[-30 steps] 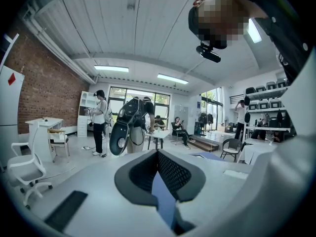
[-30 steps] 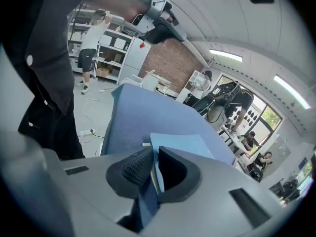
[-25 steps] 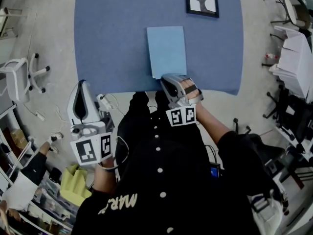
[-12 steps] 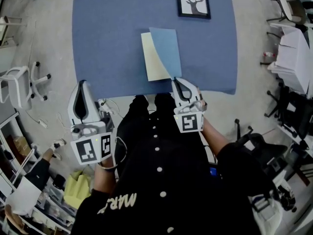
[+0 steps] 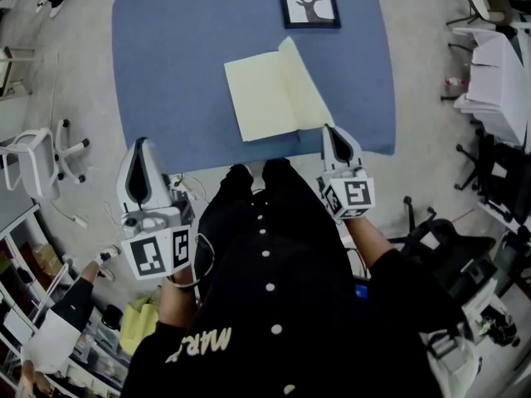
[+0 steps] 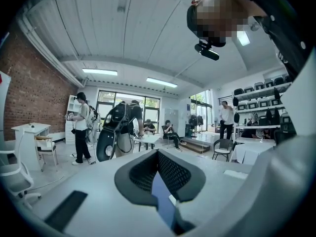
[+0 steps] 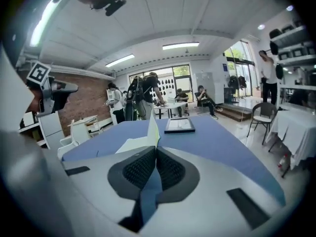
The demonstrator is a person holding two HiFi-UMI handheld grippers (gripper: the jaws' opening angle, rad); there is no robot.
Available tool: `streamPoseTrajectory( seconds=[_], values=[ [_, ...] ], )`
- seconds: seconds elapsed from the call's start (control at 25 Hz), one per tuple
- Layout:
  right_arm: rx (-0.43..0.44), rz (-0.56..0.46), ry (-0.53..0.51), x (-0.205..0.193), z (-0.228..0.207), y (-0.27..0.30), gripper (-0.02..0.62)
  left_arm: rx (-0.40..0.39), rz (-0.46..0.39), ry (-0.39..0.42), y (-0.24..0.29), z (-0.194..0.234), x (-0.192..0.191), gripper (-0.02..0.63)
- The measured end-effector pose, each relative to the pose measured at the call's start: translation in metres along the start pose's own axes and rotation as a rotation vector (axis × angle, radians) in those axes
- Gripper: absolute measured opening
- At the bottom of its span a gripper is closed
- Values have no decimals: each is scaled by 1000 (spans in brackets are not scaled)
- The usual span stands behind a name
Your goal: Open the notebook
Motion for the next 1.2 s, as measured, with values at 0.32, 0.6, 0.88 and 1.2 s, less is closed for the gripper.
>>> streamPoseTrajectory(
  seconds=[0.32, 0.6, 0.88, 1.2],
  values=[
    [-117, 145, 263, -30, -53, 16, 23, -8, 7, 5, 10, -15, 0, 3],
    [-181, 259, 252, -49, -67, 37, 43, 8, 18, 4, 8, -19, -3, 3],
    [-266, 373, 154, -53, -61, 51, 66, 24, 21, 1, 6, -15, -6, 3],
    [-365, 434, 25, -51, -58, 57, 166, 29, 22, 0, 4, -14, -5, 3]
  ],
)
Point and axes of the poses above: the fingertips, and each gripper's own axes: y forward along the fingers, z to its left, x out of its top, the point moved 10 cm from there along -y, backward along the fingers, and after that the axes turned 11 degrees about -x, right-handed, at the moved point
